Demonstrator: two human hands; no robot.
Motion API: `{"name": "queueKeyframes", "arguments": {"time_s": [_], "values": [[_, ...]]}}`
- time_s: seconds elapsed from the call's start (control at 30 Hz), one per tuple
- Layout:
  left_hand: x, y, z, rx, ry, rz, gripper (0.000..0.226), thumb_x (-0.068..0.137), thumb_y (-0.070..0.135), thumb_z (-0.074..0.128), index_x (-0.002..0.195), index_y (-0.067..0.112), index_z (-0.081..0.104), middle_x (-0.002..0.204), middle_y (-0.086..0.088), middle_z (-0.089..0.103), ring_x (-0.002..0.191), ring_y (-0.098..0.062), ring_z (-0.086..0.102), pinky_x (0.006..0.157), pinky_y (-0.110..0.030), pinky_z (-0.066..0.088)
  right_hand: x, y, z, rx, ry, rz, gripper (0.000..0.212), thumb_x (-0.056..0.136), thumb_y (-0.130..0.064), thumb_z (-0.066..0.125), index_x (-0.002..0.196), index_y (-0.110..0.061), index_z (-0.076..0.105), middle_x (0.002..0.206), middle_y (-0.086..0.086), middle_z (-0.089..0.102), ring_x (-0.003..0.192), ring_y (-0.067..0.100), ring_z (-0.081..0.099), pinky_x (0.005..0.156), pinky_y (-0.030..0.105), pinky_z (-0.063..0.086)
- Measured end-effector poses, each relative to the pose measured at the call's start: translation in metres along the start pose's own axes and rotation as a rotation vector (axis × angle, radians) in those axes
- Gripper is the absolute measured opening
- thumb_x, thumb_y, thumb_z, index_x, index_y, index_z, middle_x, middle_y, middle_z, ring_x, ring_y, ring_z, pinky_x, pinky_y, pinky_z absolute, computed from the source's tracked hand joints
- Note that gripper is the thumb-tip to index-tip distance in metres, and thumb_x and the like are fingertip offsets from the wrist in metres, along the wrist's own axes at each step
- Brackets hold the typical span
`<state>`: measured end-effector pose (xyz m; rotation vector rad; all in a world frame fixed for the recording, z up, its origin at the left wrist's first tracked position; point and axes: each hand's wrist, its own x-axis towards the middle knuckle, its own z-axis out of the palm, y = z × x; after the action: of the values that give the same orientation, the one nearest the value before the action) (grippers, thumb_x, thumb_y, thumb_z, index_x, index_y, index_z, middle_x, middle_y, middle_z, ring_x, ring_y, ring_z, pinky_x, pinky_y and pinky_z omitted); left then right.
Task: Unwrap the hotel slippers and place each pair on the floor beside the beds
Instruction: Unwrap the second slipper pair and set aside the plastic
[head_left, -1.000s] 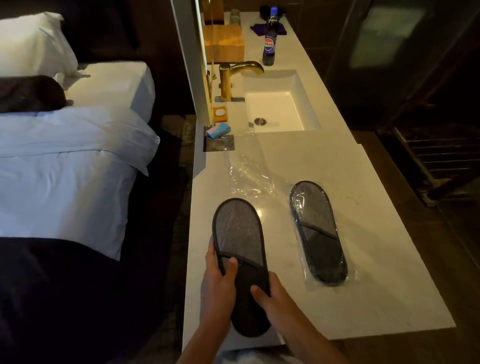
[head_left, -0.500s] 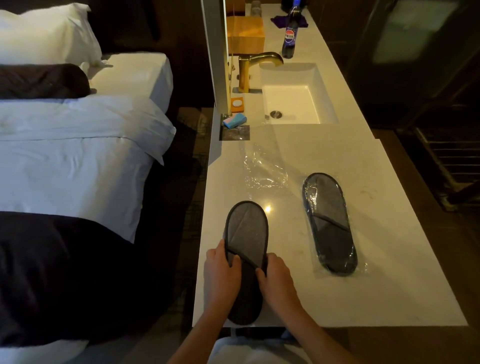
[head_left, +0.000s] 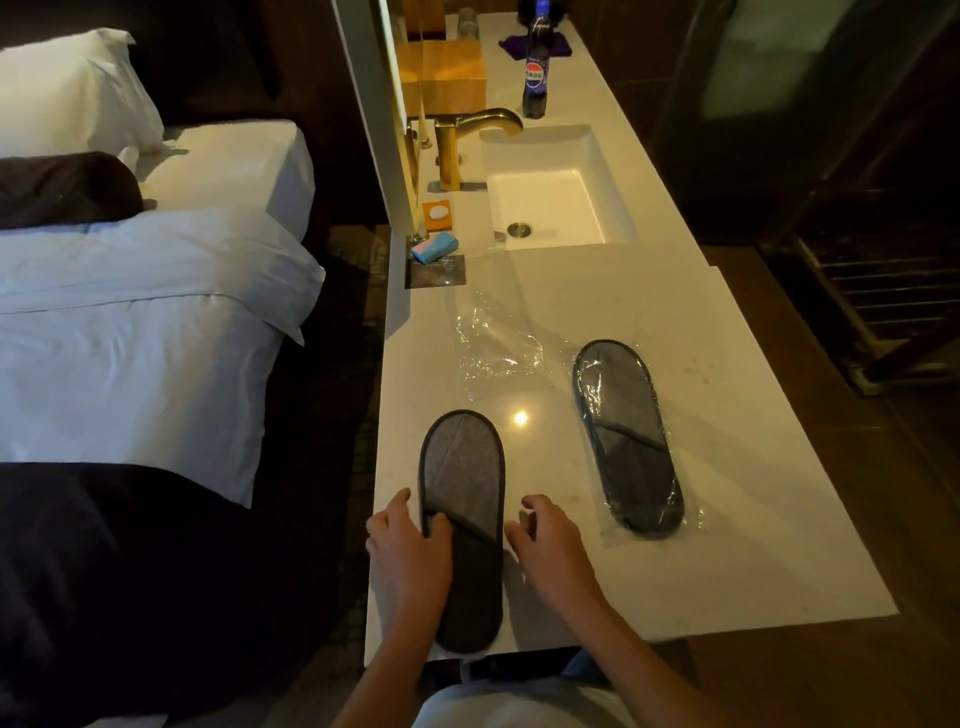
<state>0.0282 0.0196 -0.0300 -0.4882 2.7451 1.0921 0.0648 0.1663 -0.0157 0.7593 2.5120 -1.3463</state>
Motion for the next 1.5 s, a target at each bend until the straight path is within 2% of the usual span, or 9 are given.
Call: {"name": "queueKeyframes", "arguments": {"time_s": [0.13, 0.37, 0.53, 0.6, 0.7, 0.9, 1.07, 1.37, 1.5], "values": [[-0.008, 0.036, 0.002, -0.051, 0.045, 0.116, 0.045, 0.091, 0.036, 0.057, 0.133, 0.031, 0.039, 0.129, 0.001, 0.046, 0.112, -0.018, 0.055, 0.084, -0.045, 0.057, 0.01, 0.013, -0.057, 0.104, 0.15, 0.024, 0.03, 0.098, -0.017, 0.053, 0.128, -0.014, 0.056, 0.117, 0.005, 0.063, 0.101, 0.014, 0.061, 0.085, 0.028, 0.054], [-0.01, 0.115, 0.057, -0.309, -0.321, 0.123, 0.054, 0.09, 0.013, 0.063, 0.14, 0.019, 0.042, 0.132, -0.004, 0.051, 0.116, -0.017, 0.053, 0.097, -0.035, 0.05, 0.039, 0.052, -0.142, 0.189, 0.388, 0.112, 0.027, 0.095, -0.01, 0.053, 0.122, -0.013, 0.06, 0.122, 0.007, 0.063, 0.104, 0.016, 0.058, 0.077, 0.023, 0.052], [-0.018, 0.153, 0.093, -0.382, -0.466, 0.033, 0.059, 0.092, 0.018, 0.06, 0.145, 0.022, 0.035, 0.137, -0.01, 0.051, 0.118, -0.019, 0.054, 0.098, -0.035, 0.046, 0.061, 0.065, -0.158, 0.182, 0.33, 0.198, 0.042, 0.094, -0.01, 0.053, 0.136, -0.013, 0.052, 0.139, 0.01, 0.055, 0.126, 0.027, 0.053, 0.092, 0.033, 0.047], [-0.022, 0.161, 0.104, -0.401, -0.486, 0.0, 0.061, 0.092, 0.021, 0.061, 0.146, 0.024, 0.034, 0.127, -0.006, 0.055, 0.099, -0.008, 0.058, 0.089, -0.031, 0.046, 0.067, 0.068, -0.158, 0.174, 0.309, 0.217, 0.043, 0.094, -0.011, 0.053, 0.138, -0.013, 0.051, 0.14, 0.011, 0.056, 0.127, 0.028, 0.053, 0.097, 0.036, 0.047], [-0.023, 0.167, 0.115, -0.428, -0.472, -0.031, 0.061, 0.09, 0.019, 0.063, 0.145, 0.022, 0.035, 0.104, 0.005, 0.059, 0.091, -0.007, 0.06, 0.083, -0.03, 0.051, 0.074, 0.068, -0.155, 0.192, 0.29, 0.227, 0.043, 0.09, -0.01, 0.057, 0.133, -0.012, 0.054, 0.133, 0.012, 0.061, 0.121, 0.026, 0.057, 0.096, 0.036, 0.047], [-0.02, 0.164, 0.118, -0.46, -0.497, -0.118, 0.057, 0.088, 0.016, 0.065, 0.139, 0.018, 0.039, 0.104, -0.001, 0.066, 0.098, -0.019, 0.067, 0.088, -0.038, 0.058, 0.074, 0.07, -0.151, 0.239, 0.243, 0.223, 0.044, 0.083, -0.002, 0.064, 0.125, -0.012, 0.06, 0.115, 0.009, 0.069, 0.099, 0.021, 0.064, 0.084, 0.027, 0.048], [-0.012, 0.16, 0.103, -0.576, -0.597, -0.249, 0.04, 0.086, 0.006, 0.065, 0.123, 0.01, 0.054, 0.105, -0.01, 0.07, 0.093, -0.025, 0.071, 0.078, -0.037, 0.06, 0.071, 0.07, -0.147, 0.399, 0.194, 0.208, 0.044, 0.077, -0.003, 0.07, 0.119, -0.014, 0.063, 0.1, 0.009, 0.073, 0.09, 0.022, 0.071, 0.088, 0.046, 0.058], [0.009, 0.147, 0.034, -0.75, -0.646, -0.265, 0.026, 0.084, 0.0, 0.067, 0.11, -0.003, 0.067, 0.097, -0.021, 0.077, 0.091, -0.037, 0.074, 0.087, -0.048, 0.058, 0.053, 0.007, -0.15, 0.502, 0.076, -0.003, 0.039, 0.086, -0.003, 0.065, 0.118, -0.026, 0.064, 0.1, 0.006, 0.07, 0.086, 0.017, 0.071, 0.066, 0.025, 0.058], [0.014, 0.153, 0.001, -0.839, -0.579, -0.196, 0.023, 0.087, 0.001, 0.064, 0.11, -0.001, 0.065, 0.099, -0.022, 0.076, 0.09, -0.034, 0.075, 0.076, -0.041, 0.061, 0.039, -0.022, -0.161, 0.459, 0.013, -0.136, 0.03, 0.088, -0.005, 0.066, 0.108, -0.027, 0.069, 0.096, 0.0, 0.074, 0.083, 0.014, 0.071, 0.064, 0.025, 0.058]]}}
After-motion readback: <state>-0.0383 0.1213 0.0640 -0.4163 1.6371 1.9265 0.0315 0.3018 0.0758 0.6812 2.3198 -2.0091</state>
